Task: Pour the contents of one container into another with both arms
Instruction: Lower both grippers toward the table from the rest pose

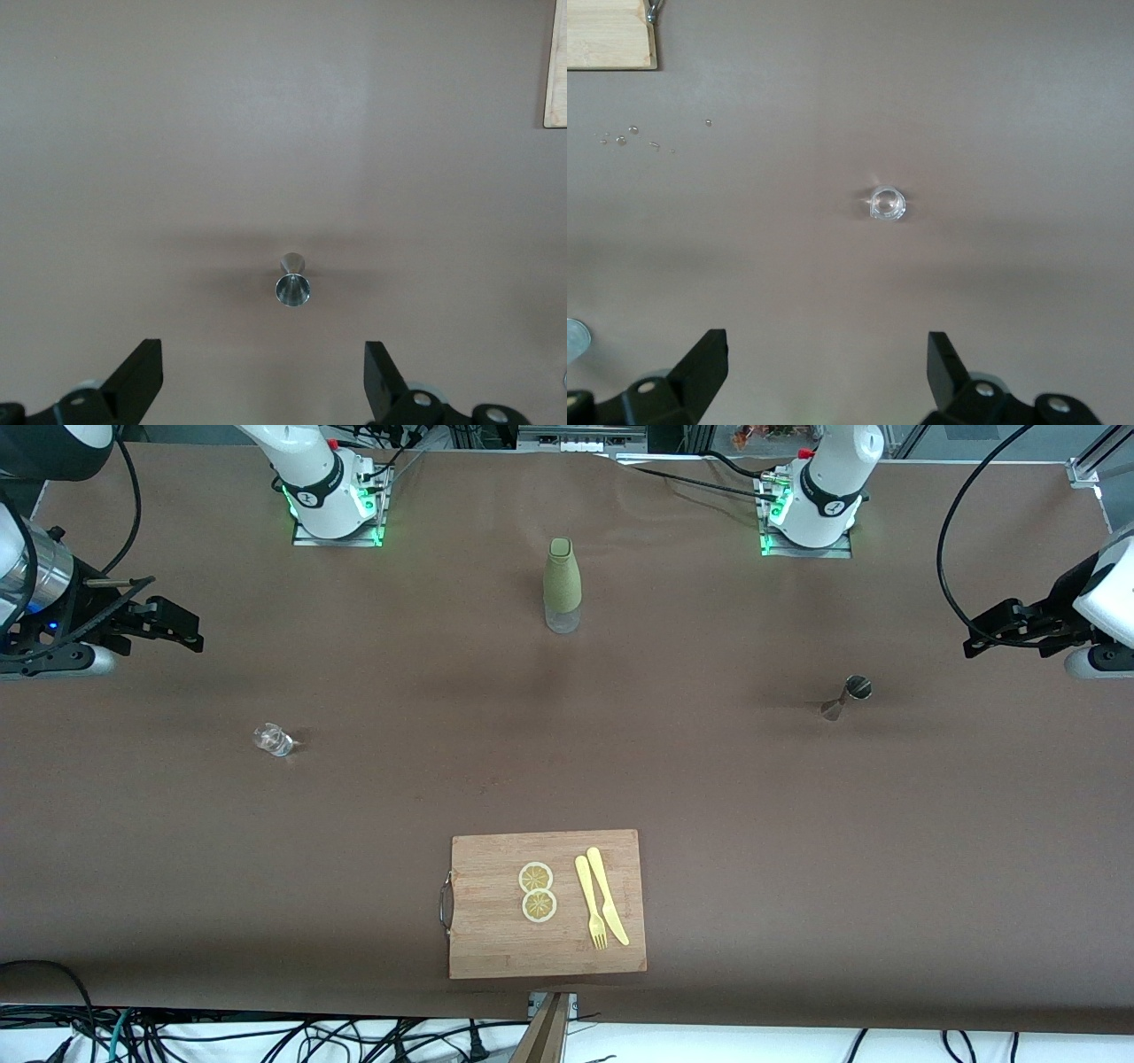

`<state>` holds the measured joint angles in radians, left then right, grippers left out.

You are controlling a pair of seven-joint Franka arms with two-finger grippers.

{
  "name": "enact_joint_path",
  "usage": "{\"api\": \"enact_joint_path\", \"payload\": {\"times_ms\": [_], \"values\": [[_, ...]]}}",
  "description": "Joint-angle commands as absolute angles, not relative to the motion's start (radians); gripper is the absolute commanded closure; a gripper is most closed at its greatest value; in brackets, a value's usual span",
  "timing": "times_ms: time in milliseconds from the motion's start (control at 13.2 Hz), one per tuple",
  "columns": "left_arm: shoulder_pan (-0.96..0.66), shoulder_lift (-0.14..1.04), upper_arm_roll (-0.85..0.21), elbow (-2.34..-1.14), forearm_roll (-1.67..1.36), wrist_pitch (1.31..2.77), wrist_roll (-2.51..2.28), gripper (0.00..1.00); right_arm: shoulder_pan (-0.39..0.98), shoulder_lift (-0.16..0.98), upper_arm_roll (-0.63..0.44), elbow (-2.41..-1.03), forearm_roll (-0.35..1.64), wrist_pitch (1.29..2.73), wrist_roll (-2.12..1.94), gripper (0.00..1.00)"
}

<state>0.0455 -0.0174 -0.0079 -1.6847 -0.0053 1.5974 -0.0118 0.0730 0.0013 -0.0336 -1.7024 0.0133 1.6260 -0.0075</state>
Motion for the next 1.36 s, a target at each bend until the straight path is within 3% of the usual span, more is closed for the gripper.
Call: {"api": "enact_joint_path", "payload": {"times_ms": [0,833,1288], "values": [[0.054,-0.017,-0.014,-1.671,-0.025,1.575,-0.018,0.00,0.078,-0.009,-0.028,-1.706,-0.002,1.638,0.021,0.00],[0.052,-0.017,-0.015,-1.671,-0.025,1.560,-0.018,0.00,0.066,-0.003,-0.049,-1.706,-0.002,1.608,-0.079,0.00],[0.057,-0.020,-0.011,-1.674,-0.023,1.539,-0.014,0.00,0.061,0.023,-0.176,-1.704,0.026,1.588,-0.697,0.00]]}}
